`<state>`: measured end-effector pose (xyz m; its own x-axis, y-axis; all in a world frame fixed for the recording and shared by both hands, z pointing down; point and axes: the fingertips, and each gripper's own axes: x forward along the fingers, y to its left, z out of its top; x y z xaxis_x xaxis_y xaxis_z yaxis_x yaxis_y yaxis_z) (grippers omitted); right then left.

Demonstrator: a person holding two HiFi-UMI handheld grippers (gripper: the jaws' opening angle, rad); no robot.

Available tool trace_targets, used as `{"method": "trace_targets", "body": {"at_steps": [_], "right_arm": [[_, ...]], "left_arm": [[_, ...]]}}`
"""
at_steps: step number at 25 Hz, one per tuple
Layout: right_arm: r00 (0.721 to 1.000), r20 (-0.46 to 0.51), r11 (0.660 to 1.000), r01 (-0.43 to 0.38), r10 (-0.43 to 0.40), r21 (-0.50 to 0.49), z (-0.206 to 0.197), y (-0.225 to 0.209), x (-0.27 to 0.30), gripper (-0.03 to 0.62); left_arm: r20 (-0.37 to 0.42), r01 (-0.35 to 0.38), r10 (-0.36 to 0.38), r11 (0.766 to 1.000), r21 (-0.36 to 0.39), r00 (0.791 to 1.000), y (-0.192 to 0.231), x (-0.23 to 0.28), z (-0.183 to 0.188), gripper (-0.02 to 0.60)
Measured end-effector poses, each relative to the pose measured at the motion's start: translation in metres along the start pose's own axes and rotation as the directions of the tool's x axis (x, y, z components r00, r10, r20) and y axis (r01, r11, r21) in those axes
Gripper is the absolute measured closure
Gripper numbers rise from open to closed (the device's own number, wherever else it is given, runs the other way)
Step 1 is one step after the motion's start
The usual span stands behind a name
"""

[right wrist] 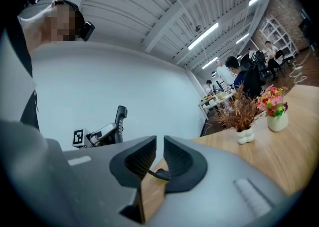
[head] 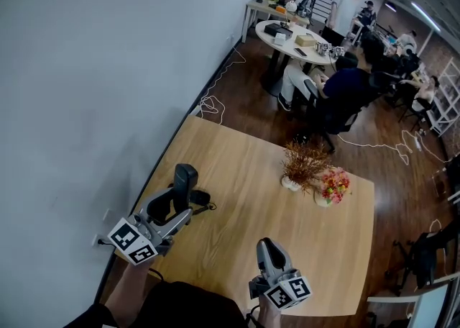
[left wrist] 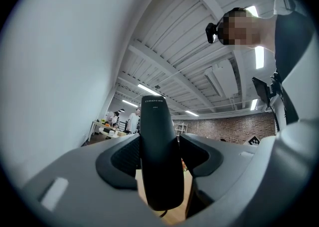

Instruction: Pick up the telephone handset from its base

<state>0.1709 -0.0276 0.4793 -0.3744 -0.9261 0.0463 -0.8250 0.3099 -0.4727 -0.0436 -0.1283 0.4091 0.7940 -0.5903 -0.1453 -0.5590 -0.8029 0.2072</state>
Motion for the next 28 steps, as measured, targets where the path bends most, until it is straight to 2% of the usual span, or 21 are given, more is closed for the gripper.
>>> {"method": "trace_targets", "body": {"at_steps": [6,28], "right_arm": [[1.000,0.000,1.000,0.006,-0.006,-0.011,0.0022,0.0003,0.0027,0.591],[1.000,-0.021,1.000,0.001,-0.002,-0.023,0.0018,0.0041,0.0071,0.591]], "left_arm": [[-0.004,0.025,-0.025,1.000,-0.002,1.000,-0.0009,0.0002,-0.0021,0.327],[-0.030,0.026,-0.026,1.000,0.003,0.999,0.0038,-0.0026,-0.0072,0.327]]}}
